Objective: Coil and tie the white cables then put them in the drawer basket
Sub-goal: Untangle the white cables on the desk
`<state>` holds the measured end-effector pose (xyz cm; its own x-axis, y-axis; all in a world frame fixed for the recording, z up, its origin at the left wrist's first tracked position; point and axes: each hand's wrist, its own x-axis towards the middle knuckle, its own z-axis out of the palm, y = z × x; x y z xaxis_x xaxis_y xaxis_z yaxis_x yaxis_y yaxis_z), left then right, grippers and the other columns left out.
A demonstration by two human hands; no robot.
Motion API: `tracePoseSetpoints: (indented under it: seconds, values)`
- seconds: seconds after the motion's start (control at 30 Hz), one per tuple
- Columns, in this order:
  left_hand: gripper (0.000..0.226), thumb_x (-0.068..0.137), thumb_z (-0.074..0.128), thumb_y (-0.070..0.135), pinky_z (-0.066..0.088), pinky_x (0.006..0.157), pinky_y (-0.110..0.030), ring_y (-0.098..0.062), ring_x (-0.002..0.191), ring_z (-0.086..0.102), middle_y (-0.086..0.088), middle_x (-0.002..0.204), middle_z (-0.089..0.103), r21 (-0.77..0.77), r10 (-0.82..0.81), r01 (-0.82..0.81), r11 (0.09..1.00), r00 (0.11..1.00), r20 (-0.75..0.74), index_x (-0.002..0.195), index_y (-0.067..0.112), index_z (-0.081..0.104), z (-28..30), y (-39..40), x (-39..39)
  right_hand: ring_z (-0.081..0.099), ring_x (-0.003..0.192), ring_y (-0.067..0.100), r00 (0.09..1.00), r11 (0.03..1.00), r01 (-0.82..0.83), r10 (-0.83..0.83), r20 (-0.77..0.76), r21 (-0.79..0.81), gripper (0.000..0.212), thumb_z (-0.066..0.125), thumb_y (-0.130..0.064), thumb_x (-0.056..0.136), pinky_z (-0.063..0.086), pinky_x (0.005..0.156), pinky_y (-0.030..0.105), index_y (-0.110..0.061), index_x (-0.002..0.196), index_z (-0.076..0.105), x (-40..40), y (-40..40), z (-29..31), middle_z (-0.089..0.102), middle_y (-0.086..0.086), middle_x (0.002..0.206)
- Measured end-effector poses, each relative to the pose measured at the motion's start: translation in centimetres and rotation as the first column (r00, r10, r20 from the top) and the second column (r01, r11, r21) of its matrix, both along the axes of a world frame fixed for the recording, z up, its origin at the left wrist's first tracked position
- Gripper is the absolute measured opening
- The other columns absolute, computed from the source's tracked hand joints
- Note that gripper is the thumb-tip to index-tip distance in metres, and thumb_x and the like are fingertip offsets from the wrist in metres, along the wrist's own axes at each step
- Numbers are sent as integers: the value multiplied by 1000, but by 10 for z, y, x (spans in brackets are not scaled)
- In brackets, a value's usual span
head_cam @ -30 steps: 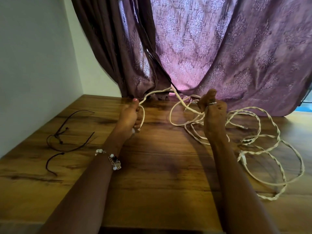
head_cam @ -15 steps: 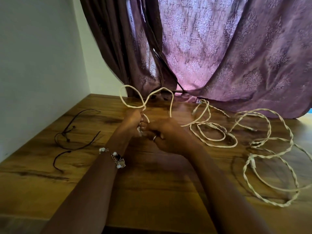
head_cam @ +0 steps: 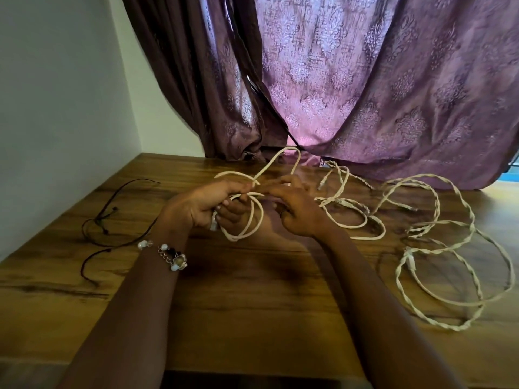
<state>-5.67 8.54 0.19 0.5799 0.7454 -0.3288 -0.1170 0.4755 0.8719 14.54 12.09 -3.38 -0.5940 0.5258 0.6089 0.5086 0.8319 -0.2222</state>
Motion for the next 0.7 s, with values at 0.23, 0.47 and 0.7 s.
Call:
tracePoseSetpoints:
  seconds: [0.23,0.47,0.7]
  values:
    - [29,92,48,26,25,32,-17,-5,34,16,8,43,21,143,-80,22,989,906,415,68,12,56,3,1,-23,44,98,23,938,944,324,-311,-153,64,14,66,-28,79,27,80,42,-19,89,62,7,6,3,50,-13,82]
    - [34,99,37,25,25,40,-26,-10,39,28,3,48,31,188,-101,-54,981,683,723,79,4,56,-8,15,-30,58,81,27,879,886,447,-461,-120,-127,11,63,-21,86,42,74,39,-11,89,60,9,17,-2,65,10,83]
    - [29,95,43,27,24,38,-23,-7,36,23,4,44,28,222,-30,-320,921,508,861,75,8,53,-7,12,-31,56,107,29,813,812,570,-534,232,-126,28,51,-6,83,36,101,57,-20,106,58,0,2,6,66,4,104]
